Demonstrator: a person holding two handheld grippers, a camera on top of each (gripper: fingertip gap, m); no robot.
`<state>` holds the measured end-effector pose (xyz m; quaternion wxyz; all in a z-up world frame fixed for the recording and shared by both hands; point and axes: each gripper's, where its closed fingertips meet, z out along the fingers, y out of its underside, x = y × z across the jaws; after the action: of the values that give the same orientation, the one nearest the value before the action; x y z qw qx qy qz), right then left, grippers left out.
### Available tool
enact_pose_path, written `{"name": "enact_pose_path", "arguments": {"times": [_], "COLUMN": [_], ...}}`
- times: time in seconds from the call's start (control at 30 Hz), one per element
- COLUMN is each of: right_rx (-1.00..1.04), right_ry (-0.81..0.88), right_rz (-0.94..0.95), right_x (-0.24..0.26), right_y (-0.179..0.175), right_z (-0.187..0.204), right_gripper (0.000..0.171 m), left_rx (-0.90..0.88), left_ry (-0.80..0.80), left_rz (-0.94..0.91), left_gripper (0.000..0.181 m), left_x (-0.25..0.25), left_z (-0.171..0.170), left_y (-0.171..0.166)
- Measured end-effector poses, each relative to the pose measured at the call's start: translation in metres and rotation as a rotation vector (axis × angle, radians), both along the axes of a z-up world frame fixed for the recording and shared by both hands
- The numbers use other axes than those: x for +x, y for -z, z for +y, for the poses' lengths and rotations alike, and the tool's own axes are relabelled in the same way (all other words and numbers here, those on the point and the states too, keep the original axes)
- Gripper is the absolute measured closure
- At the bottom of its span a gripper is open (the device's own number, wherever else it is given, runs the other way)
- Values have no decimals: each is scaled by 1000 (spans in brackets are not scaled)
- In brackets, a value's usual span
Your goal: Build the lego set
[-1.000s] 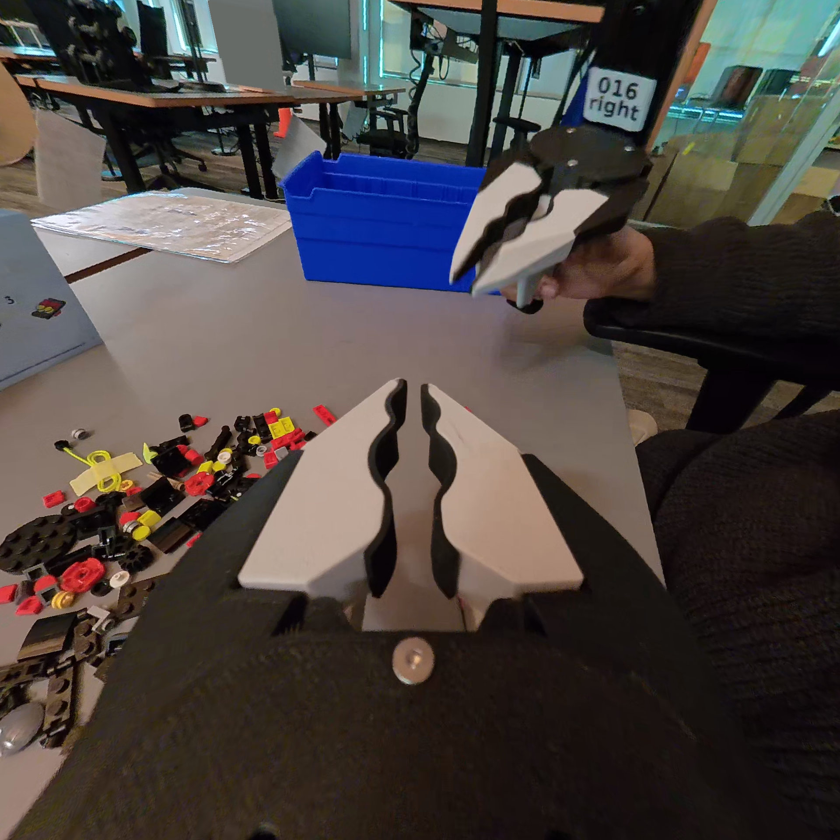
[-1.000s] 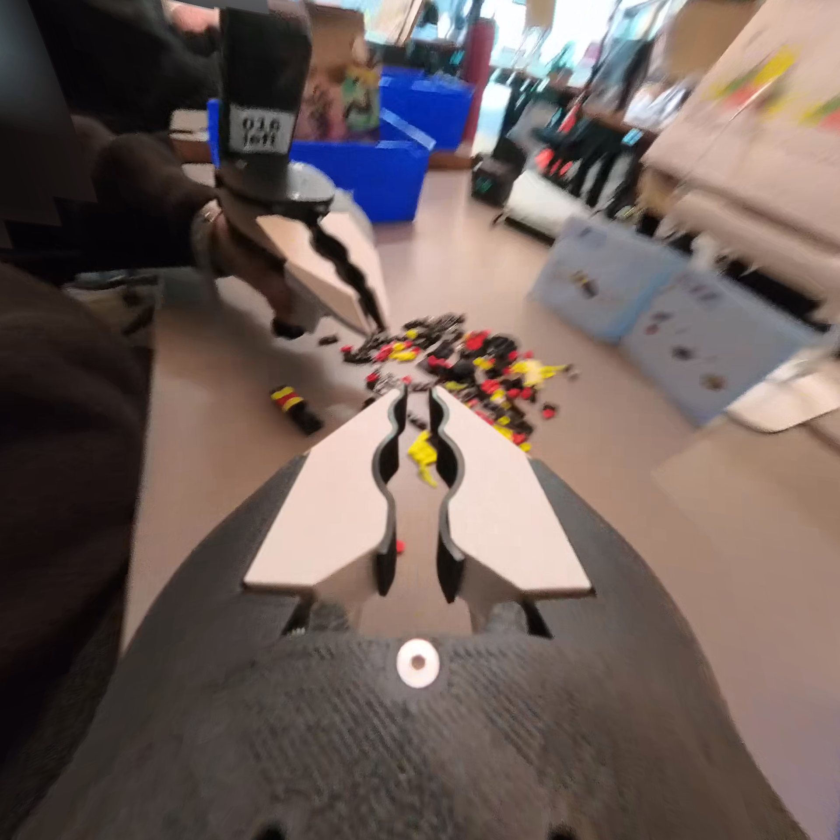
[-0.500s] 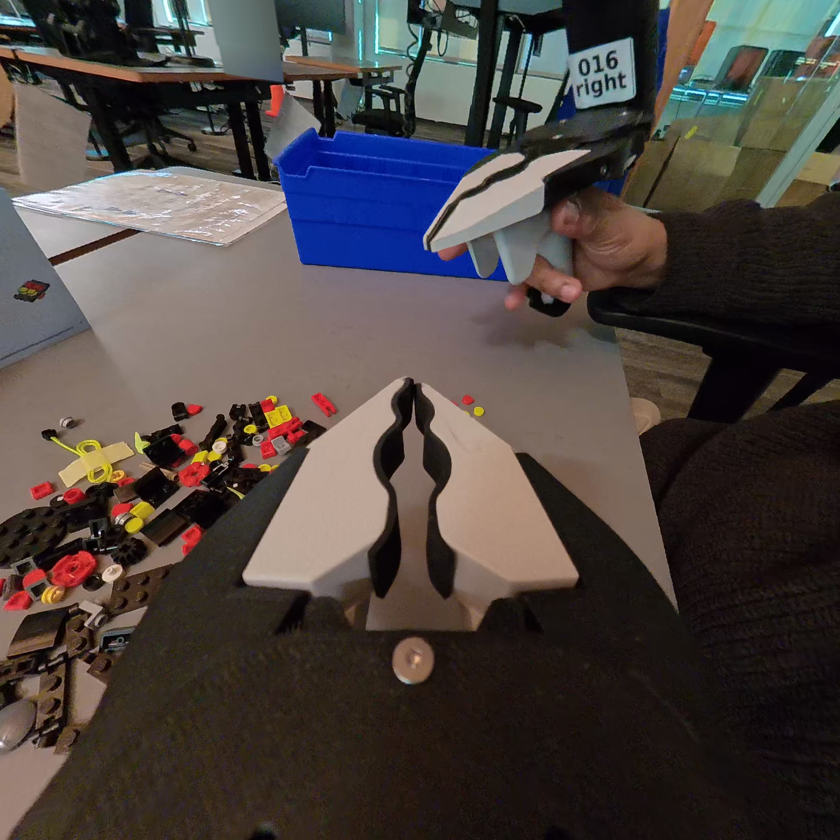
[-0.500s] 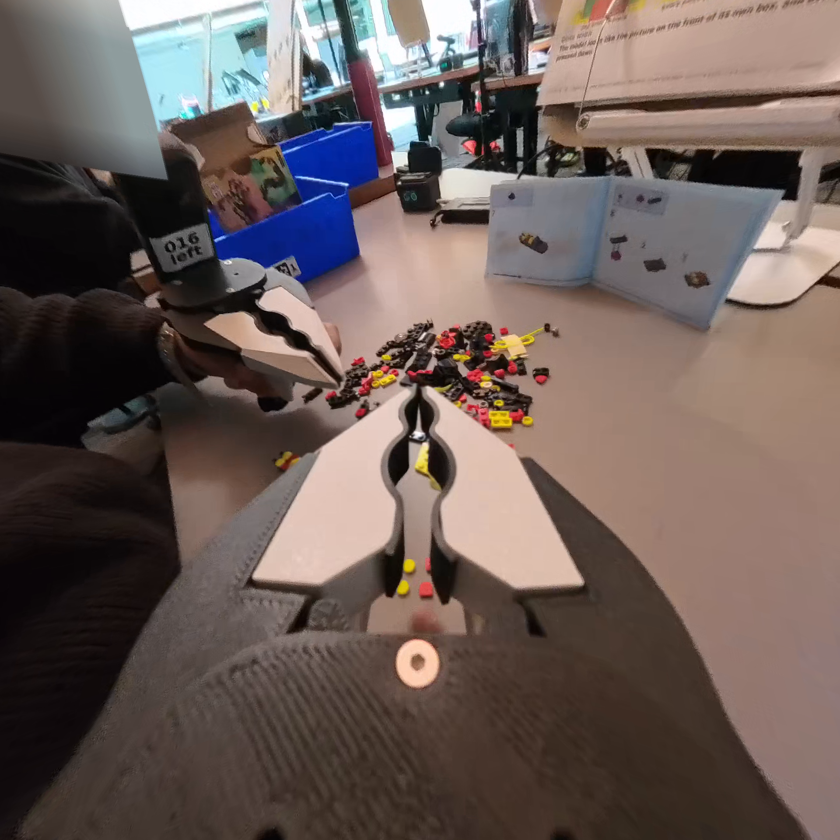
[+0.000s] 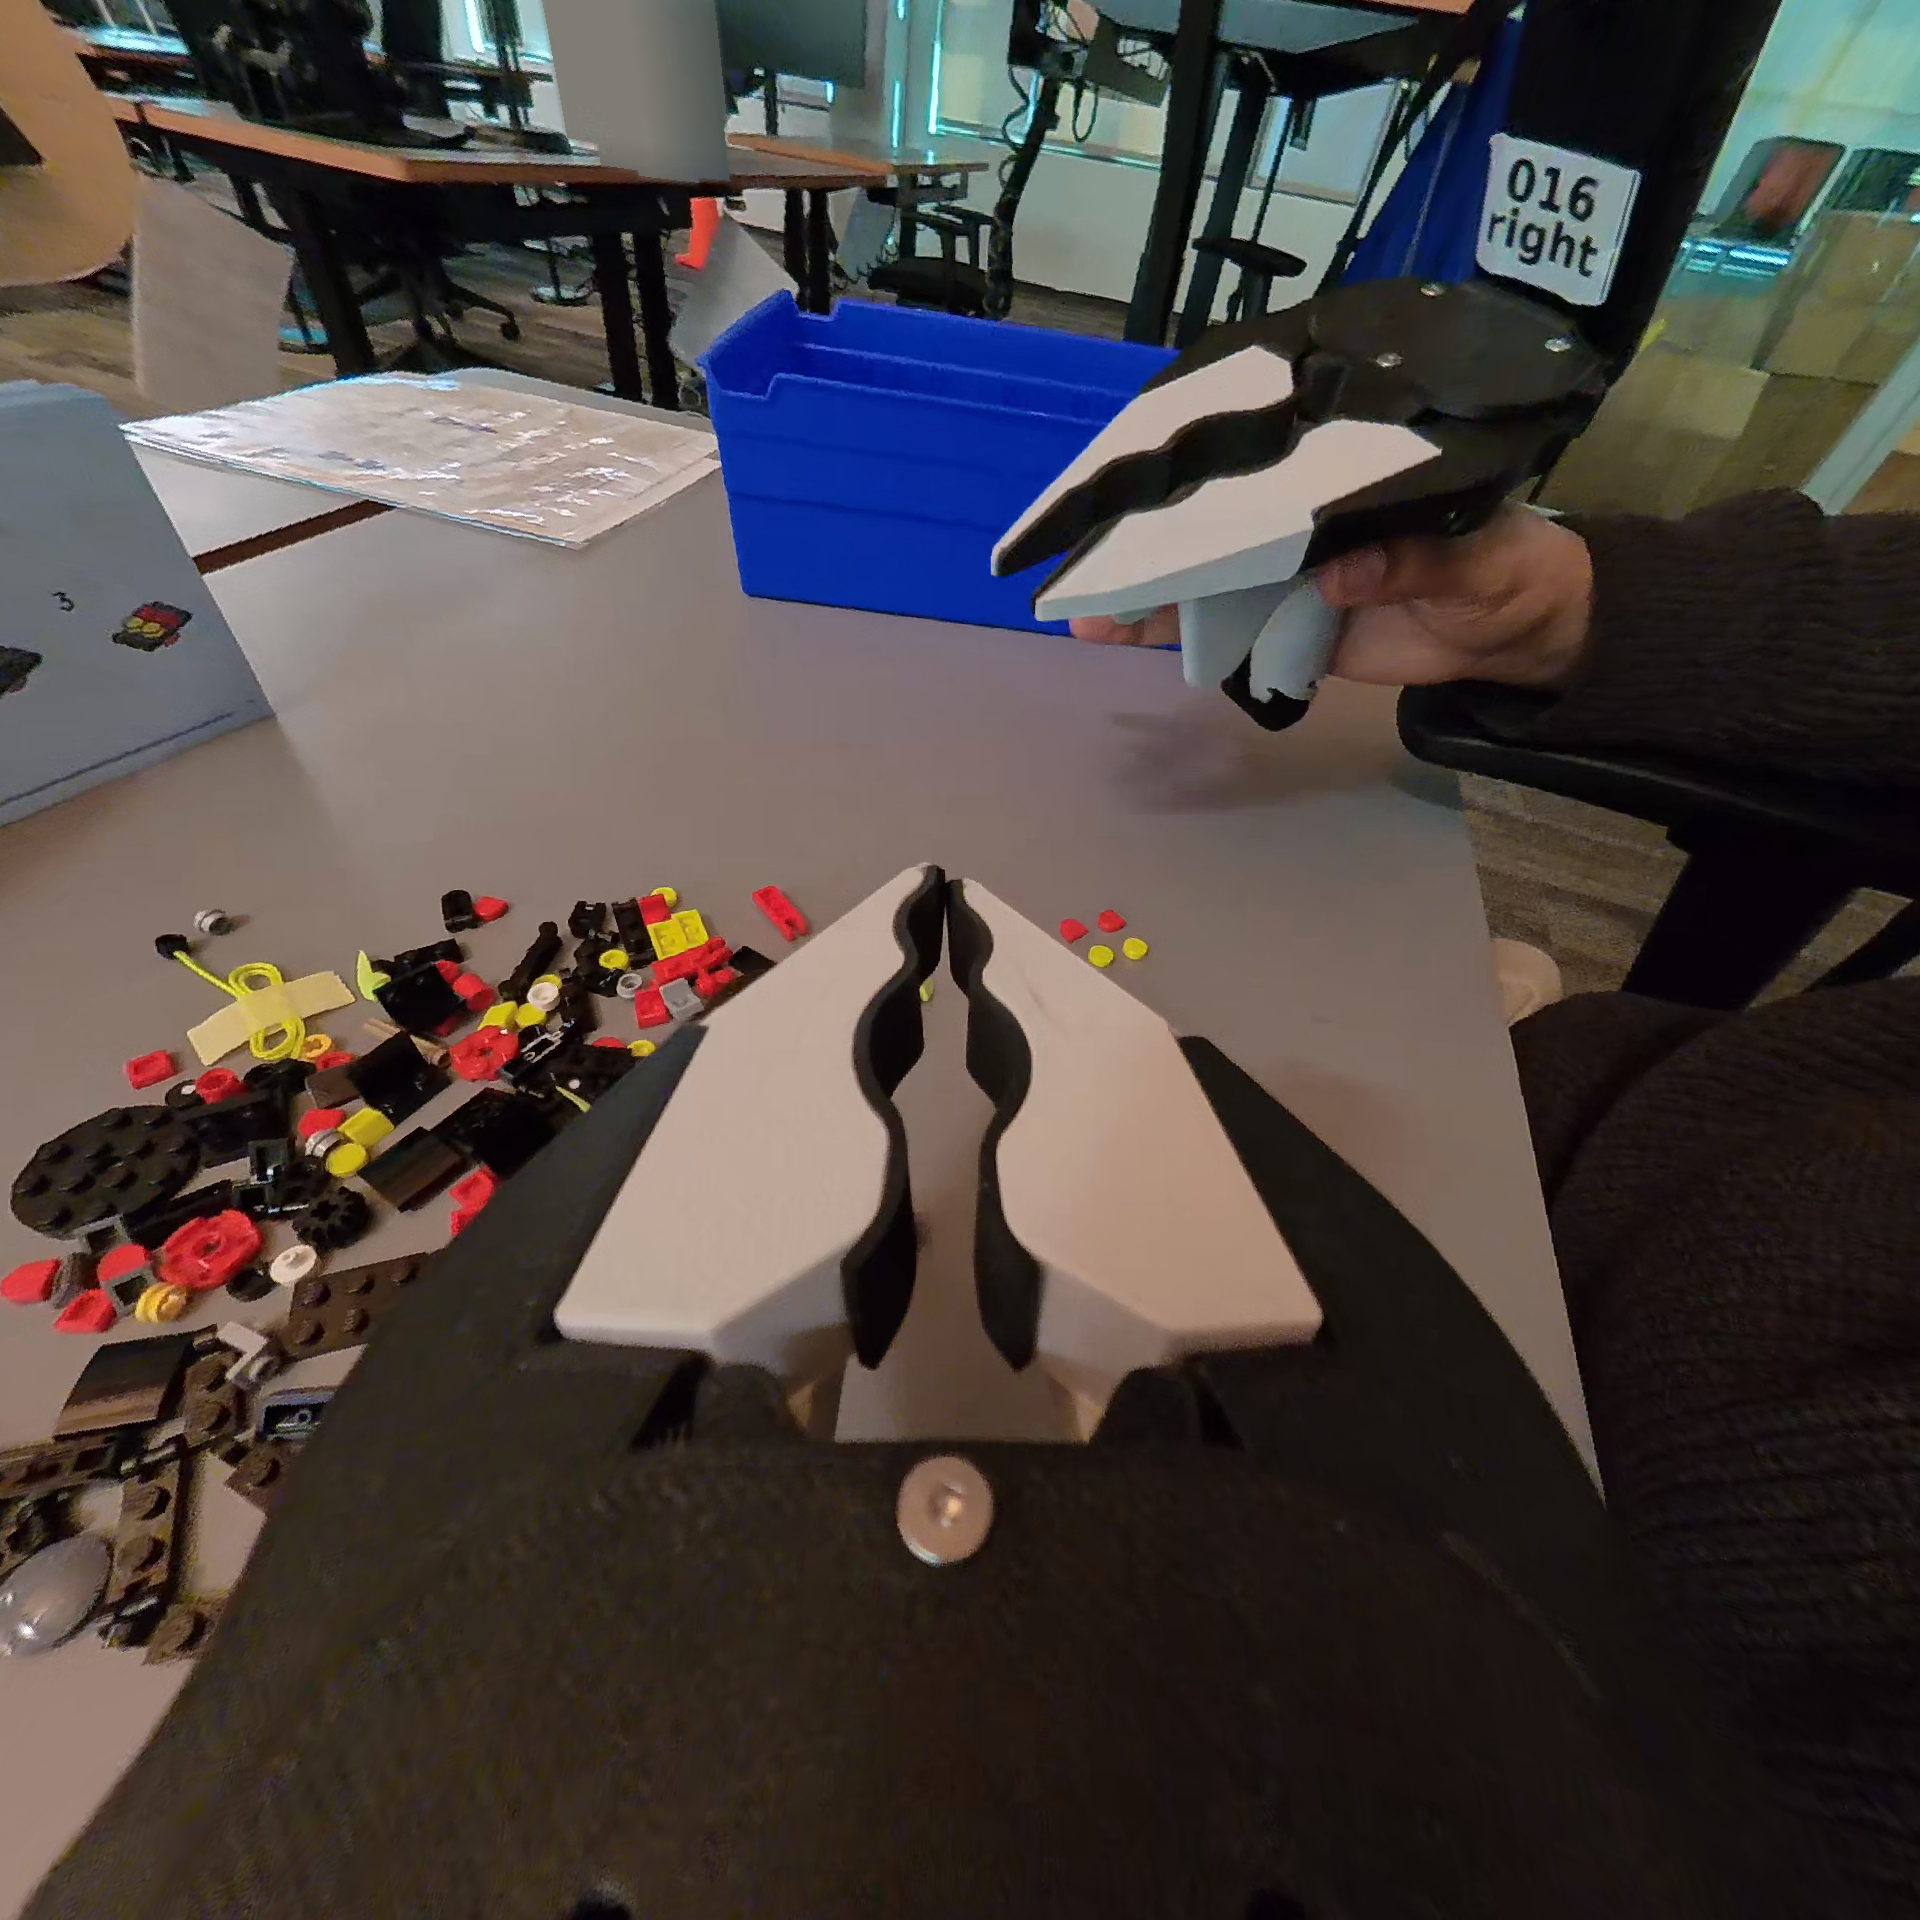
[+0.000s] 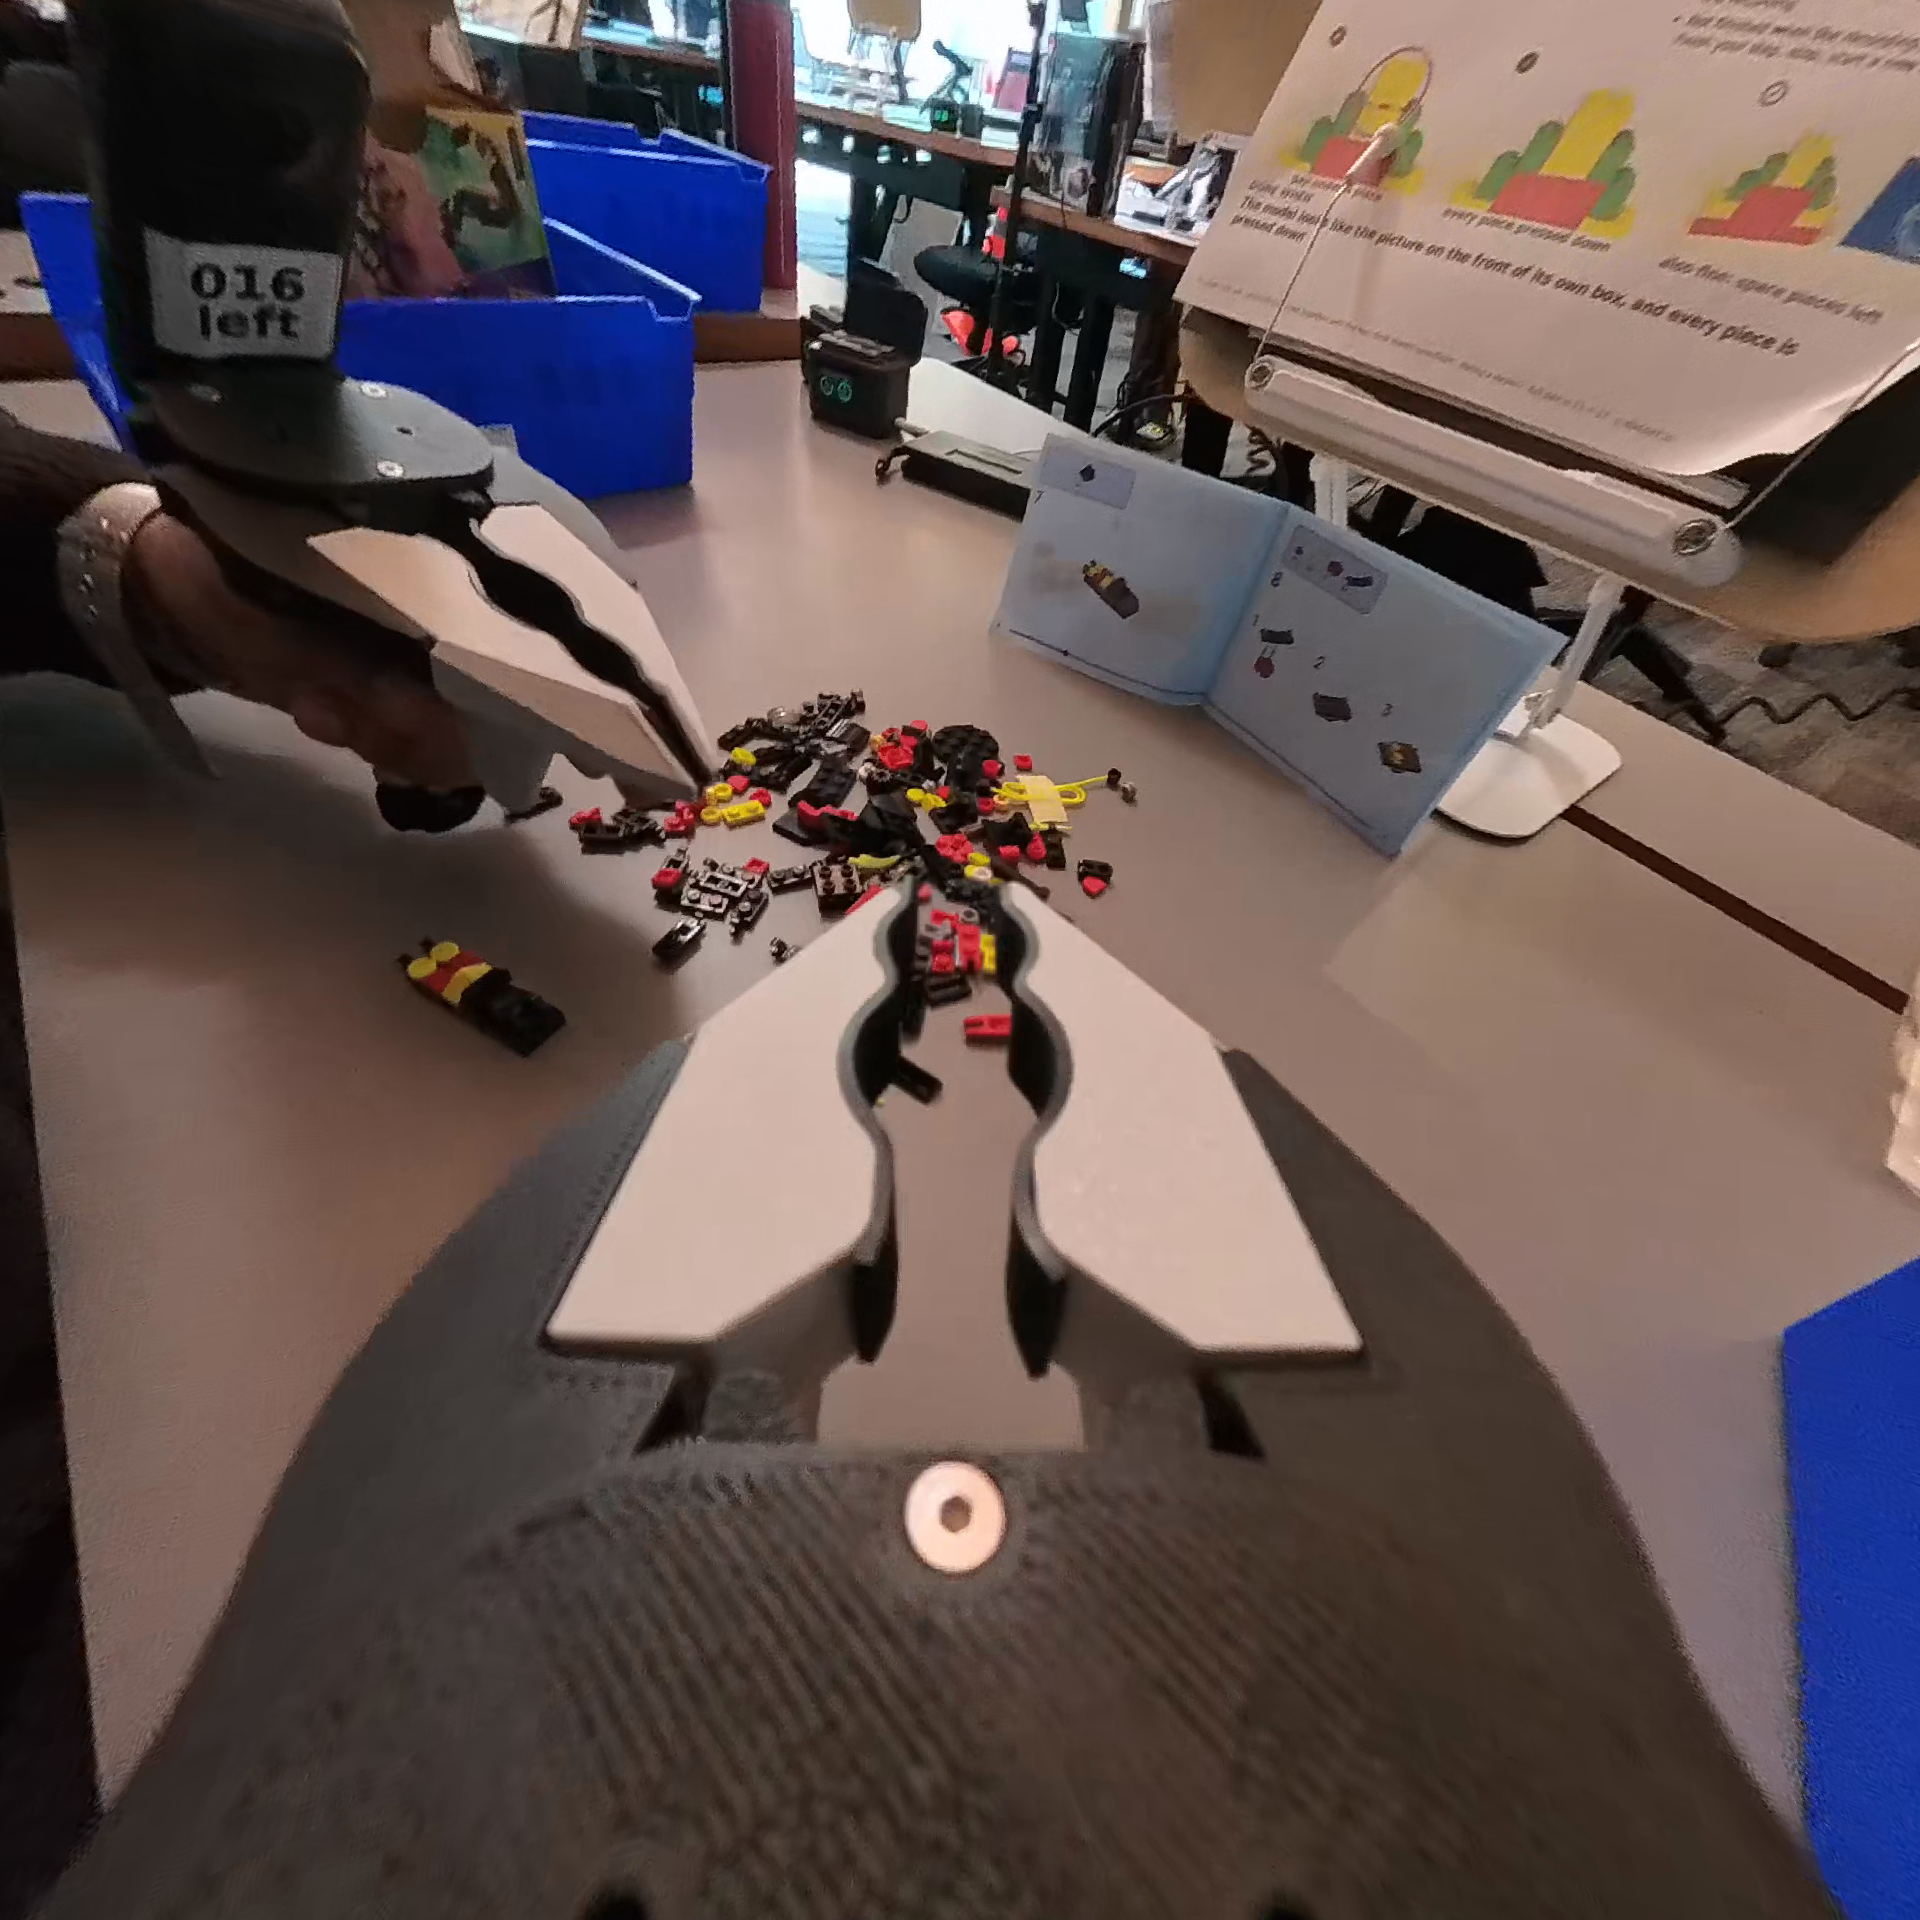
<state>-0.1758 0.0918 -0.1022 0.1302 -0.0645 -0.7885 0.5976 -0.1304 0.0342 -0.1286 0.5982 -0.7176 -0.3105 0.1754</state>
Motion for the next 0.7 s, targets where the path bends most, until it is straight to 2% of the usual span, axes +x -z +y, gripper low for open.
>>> {"name": "enact_pose_path", "arguments": {"times": [0.07, 0.1, 0.13, 0.37, 0.7], "right_rx": [9, 7, 0, 50, 95], "right_ry": [-38, -65, -92, -141, -195], "right_rz": [-10, -26, -52, -138, -188], "right_x": [5, 9, 13, 15, 23], "right_y": [2, 3, 3, 15, 21], "right_z": [0, -1, -2, 0, 3], "right_gripper": [160, 171, 171, 171, 168], "left_rx": [2, 8, 15, 59, 84], "left_ry": [8, 1, -17, -102, -82], "left_rz": [2, 5, 7, 3, 5], "left_gripper": [181, 181, 181, 181, 181], "left_x": [1, 1, -1, -10, -7], "left_z": [1, 1, -1, -13, -13], "left_y": [0, -1, -2, -10, -10]}}
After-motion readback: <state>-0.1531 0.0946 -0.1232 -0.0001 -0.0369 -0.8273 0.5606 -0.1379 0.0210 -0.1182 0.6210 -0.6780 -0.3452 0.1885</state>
